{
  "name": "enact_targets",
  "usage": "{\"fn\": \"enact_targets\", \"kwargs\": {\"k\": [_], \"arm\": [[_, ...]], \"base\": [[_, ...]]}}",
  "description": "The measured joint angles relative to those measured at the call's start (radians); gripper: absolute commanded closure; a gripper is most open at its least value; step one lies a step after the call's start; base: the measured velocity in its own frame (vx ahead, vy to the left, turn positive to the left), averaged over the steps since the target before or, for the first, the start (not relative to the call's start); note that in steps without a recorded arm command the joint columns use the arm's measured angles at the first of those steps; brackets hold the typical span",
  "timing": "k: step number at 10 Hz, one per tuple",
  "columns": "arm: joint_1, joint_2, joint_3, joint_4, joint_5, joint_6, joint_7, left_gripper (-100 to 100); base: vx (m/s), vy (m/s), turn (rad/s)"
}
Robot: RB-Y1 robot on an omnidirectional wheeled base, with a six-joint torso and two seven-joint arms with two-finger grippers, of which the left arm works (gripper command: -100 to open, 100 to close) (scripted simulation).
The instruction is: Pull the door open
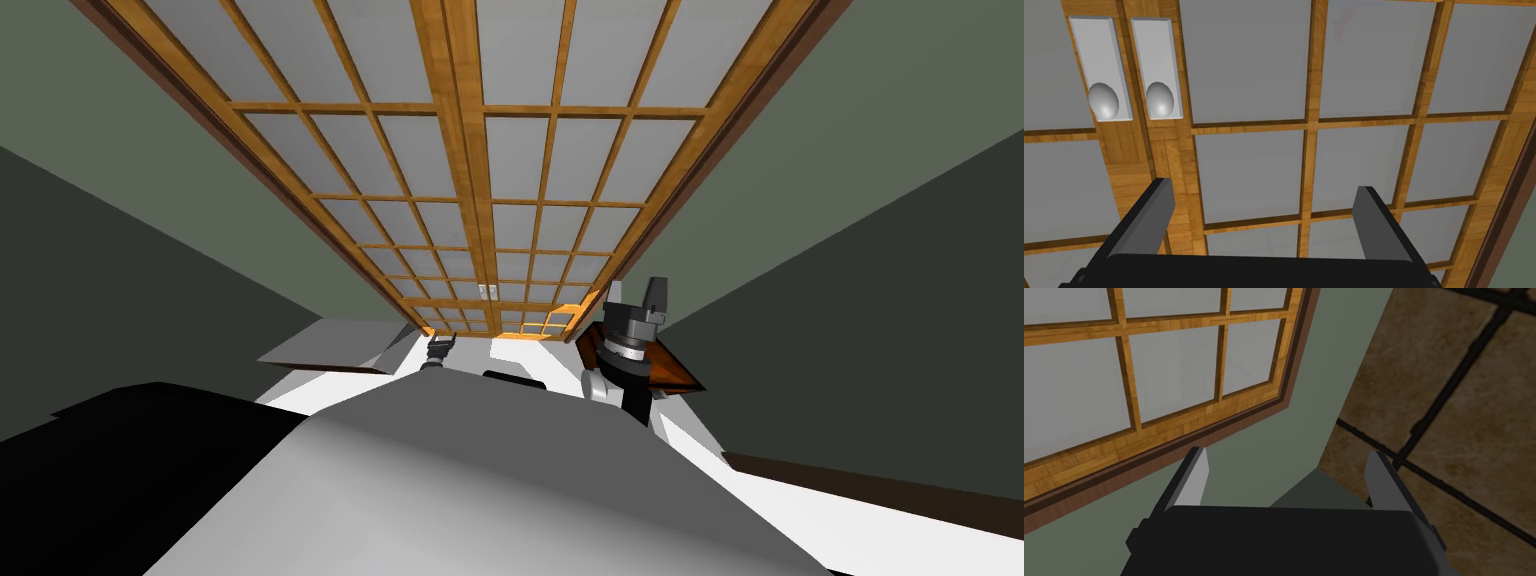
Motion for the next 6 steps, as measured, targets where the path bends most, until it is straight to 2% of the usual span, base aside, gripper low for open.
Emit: {"fn": "enact_targets", "kwargs": {"k": [2, 4, 6], "arm": [[0.014, 0.004, 0.022, 0.013, 0.009, 0.000, -0.010, -100], [0.015, 0.017, 0.051, 0.050, 0.022, -0.003, -0.022, -100], [0.036, 0.021, 0.078, 0.046, 0.034, 0.016, -0.029, -100]], "base": [[-0.121, 0.012, -0.002], [-0.148, 0.040, -0.022], [-0.123, 0.045, -0.017]]}}
